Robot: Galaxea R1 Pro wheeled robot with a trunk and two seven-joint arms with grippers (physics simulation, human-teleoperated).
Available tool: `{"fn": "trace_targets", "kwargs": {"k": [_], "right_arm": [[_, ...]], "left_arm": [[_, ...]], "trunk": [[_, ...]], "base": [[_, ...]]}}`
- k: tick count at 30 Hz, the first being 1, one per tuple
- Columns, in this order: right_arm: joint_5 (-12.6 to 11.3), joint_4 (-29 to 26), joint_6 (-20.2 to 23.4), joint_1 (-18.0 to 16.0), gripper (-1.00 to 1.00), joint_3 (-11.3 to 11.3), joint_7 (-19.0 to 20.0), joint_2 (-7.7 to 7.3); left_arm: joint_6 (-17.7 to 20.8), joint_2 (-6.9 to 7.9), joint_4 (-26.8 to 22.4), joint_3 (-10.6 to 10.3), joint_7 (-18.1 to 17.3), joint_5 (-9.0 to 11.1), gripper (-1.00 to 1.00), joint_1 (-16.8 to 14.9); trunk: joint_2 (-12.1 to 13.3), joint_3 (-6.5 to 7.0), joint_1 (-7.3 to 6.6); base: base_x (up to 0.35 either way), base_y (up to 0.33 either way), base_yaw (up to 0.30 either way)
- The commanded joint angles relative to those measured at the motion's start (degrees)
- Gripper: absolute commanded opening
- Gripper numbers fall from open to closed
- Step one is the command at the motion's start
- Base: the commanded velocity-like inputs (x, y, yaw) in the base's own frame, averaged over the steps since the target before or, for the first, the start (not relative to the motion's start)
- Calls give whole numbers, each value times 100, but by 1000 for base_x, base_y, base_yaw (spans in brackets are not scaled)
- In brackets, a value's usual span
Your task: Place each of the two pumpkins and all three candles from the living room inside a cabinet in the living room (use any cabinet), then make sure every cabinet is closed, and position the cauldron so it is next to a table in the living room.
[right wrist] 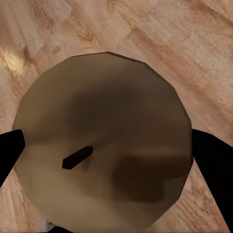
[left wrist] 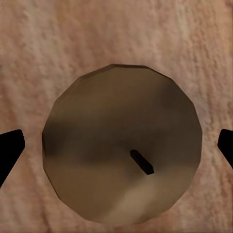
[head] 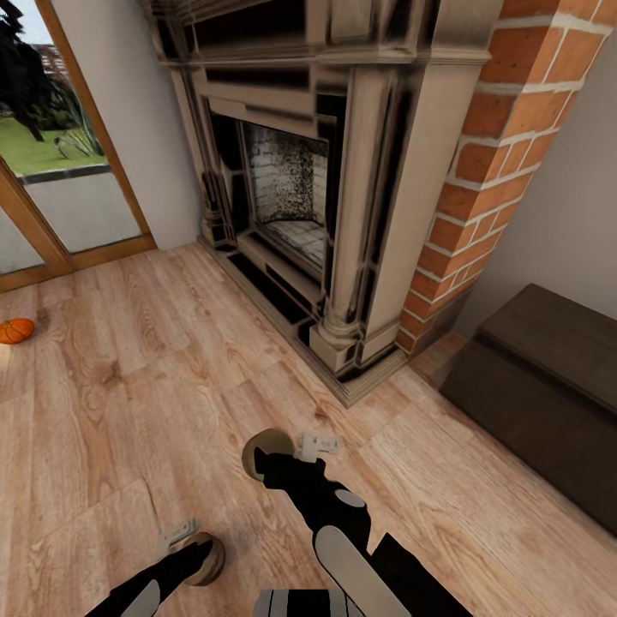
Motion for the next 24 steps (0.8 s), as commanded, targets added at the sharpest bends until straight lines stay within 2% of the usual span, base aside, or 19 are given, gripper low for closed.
{"fn": "trace_targets", "kwargs": {"k": [1,3,5,7,10,11,13,14,15,18,24], "right_arm": [[-43,-68,26,-4,-100,-2,-40,-4],[-56,-141,34,-4,-100,-15,-33,-17],[-68,-176,35,-4,-100,-28,-22,-113],[-81,-186,32,-2,-100,-32,33,-263],[-168,-187,11,9,-100,-75,445,-566],[-213,-187,1,10,-100,-88,541,-624],[-517,-186,-40,12,-100,-144,957,-852],[-775,-183,-62,13,-100,-186,1232,-987],[-909,-181,-70,13,-100,-219,1371,-1055],[-1098,-177,-81,13,-100,-362,1651,-1210],[-1176,-152,-70,13,-100,-450,2206,-1375]], "left_arm": [[25,6,-7,-19,-9,45,100,-1],[24,8,-7,-15,-9,45,100,-1],[24,9,-7,-12,-9,45,100,-1],[23,9,-7,-12,-9,45,100,-1],[23,9,-7,-11,-9,45,100,-3],[23,9,-7,-11,-9,45,100,-2],[24,9,-7,-8,-9,45,100,-1],[25,9,-7,-6,-9,45,100,-1],[25,9,-7,-4,-9,45,100,-1],[23,9,-7,-6,-9,45,100,-1],[21,9,-7,-11,-9,45,100,-1]], "trunk": [[-2,-4,-1],[-2,-4,-1],[-2,-4,-1],[-2,-4,-1],[-2,-4,-1],[-2,-4,-1],[-2,-4,-1],[-2,-4,-1],[-2,-4,-1],[-2,-4,-1],[-2,-4,-1]], "base": [[0,0,0],[0,0,0],[0,0,0],[0,0,0],[0,0,0],[0,0,0],[0,0,0],[0,0,0],[0,0,0],[0,0,0],[0,0,0]]}}
